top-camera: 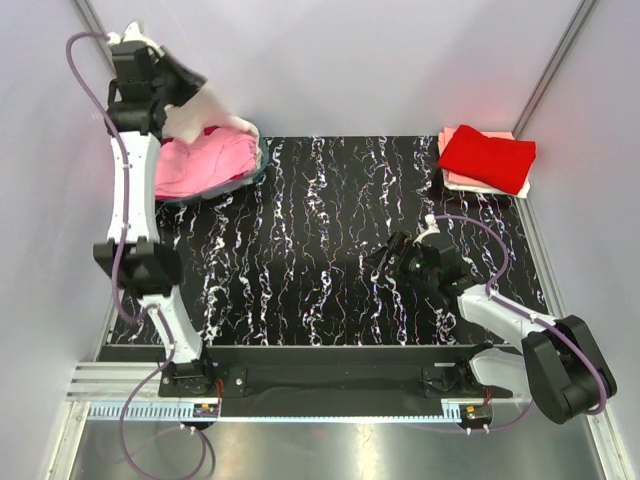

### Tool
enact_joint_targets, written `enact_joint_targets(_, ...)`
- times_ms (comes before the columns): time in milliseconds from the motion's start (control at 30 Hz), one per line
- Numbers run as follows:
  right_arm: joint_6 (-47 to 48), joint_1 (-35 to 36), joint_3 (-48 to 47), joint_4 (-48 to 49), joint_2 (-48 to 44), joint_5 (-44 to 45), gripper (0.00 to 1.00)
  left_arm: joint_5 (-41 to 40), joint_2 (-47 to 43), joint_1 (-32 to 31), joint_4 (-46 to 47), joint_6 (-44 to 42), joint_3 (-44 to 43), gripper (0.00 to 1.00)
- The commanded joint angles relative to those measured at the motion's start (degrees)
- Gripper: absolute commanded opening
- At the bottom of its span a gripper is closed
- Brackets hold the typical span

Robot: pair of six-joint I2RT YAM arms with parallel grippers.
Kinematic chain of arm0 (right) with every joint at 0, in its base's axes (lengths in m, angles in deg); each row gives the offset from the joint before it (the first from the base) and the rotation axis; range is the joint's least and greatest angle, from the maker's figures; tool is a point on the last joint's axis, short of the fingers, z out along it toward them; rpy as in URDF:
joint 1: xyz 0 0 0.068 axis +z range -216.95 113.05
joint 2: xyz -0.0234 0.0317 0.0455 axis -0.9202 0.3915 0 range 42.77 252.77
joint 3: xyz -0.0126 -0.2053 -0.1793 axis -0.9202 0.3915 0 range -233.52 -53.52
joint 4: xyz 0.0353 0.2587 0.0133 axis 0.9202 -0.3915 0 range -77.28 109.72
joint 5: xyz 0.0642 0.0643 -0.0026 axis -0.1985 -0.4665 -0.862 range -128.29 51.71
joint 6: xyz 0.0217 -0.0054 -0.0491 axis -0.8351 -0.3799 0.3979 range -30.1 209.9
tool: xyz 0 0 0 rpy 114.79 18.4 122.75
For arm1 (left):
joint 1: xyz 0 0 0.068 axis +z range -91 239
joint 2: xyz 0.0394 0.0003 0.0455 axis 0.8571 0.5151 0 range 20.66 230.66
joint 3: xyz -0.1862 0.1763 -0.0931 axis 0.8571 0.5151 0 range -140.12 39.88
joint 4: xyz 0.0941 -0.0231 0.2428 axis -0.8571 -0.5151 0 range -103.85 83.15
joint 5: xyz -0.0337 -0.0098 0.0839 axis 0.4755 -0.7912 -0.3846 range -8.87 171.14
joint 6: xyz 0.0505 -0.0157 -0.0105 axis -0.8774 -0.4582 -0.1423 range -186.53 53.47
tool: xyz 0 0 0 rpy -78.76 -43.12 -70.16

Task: Fold and stack the t-shirts
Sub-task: Grab the tshirt from the pile, then move the tshirt to the center of the board

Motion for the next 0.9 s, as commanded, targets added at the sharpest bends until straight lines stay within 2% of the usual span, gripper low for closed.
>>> enact_joint_targets(0, 0.78, 0.07, -0.21, 2.14, -2.5, 1.63, 0.98, 9.68, -19.73, -4.63, 5.49, 3.09, -3.46, 0.0)
enact_joint_targets(67, 0.69, -0.02, 0.67, 2.14, -3.56, 2.68, 0.99, 6.89, -27.32, -4.28, 8.85, 3.63, 5.67, 0.0)
enact_joint_targets(100, 0.26, 0.07, 0.93, 2.23, -4.61, 3.03, 1.0, 5.73, -34.41, -4.28, 11.83, 3.11, 8.85, 0.03)
enact_joint_targets(133, 0.08, 0.07, 1.63, 2.14, -5.14, 3.73, 1.0, 4.68, -37.26, -4.19, 12.21, 2.58, 11.75, 0.05)
enact_joint_targets(233, -0.36, 0.07, 2.43, 2.06, -6.73, 4.61, 1.0, 2.21, -44.57, -3.93, 8.19, -0.49, 21.42, 0.11)
enact_joint_targets(300, -0.36, 0.07, 2.43, 1.44, -7.6, 4.79, 1.0, 2.2, -49.04, -2.79, 4.24, -1.64, 30.99, 0.15)
enact_joint_targets(367, -0.28, 0.07, 2.34, 1.0, -8.31, 4.71, 1.0, 3.17, -53.27, -1.47, 3.42, -0.86, 39.24, 0.18)
enact_joint_targets(400, -0.1, 0.07, 2.17, 0.91, -8.92, 3.92, 0.98, 4.13, -57.38, -0.33, 4.03, -0.94, 48.34, 0.19)
enact_joint_targets(500, 0.6, 0.16, -1.43, -3.13, -9.71, -0.21, 0.96, 4.75, -63.37, 0.29, 3.43, -1.82, 60.68, 0.2)
enact_joint_targets(600, -0.54, 0.77, -6.34, -2.43, -7.97, -7.66, 0.99, 5.37, -65.94, 0.29, 2.81, -3.22, 66.6, 0.2)
enact_joint_targets(633, -0.37, 1.21, -10.53, -2.43, -6.74, -9.17, 0.99, 5.55, -66.03, 0.29, 2.55, -3.49, 67.14, 0.2)
enact_joint_targets(667, 0.16, 3.48, -13.01, -2.78, -5.25, -9.97, 1.0, 6.16, -66.21, 0.29, 2.46, -3.49, 67.5, 0.19)
enact_joint_targets(733, 2.88, 6.99, -21.33, -6.11, 0.28, -9.8, 1.0, 6.86, -65.95, 0.29, 2.63, -3.14, 67.33, 0.19)
enact_joint_targets(767, 5.24, 10.41, -24.08, -9.25, 4.48, -9.1, 1.0, 7.13, -65.51, 0.29, 2.63, -2.88, 66.63, 0.19)
enact_joint_targets(867, 6.23, 14.65, -30.61, -11.57, 11.96, -6.72, 1.0, 9.84, -63.93, 0.29, 3.77, -0.08, 62.85, 0.17)
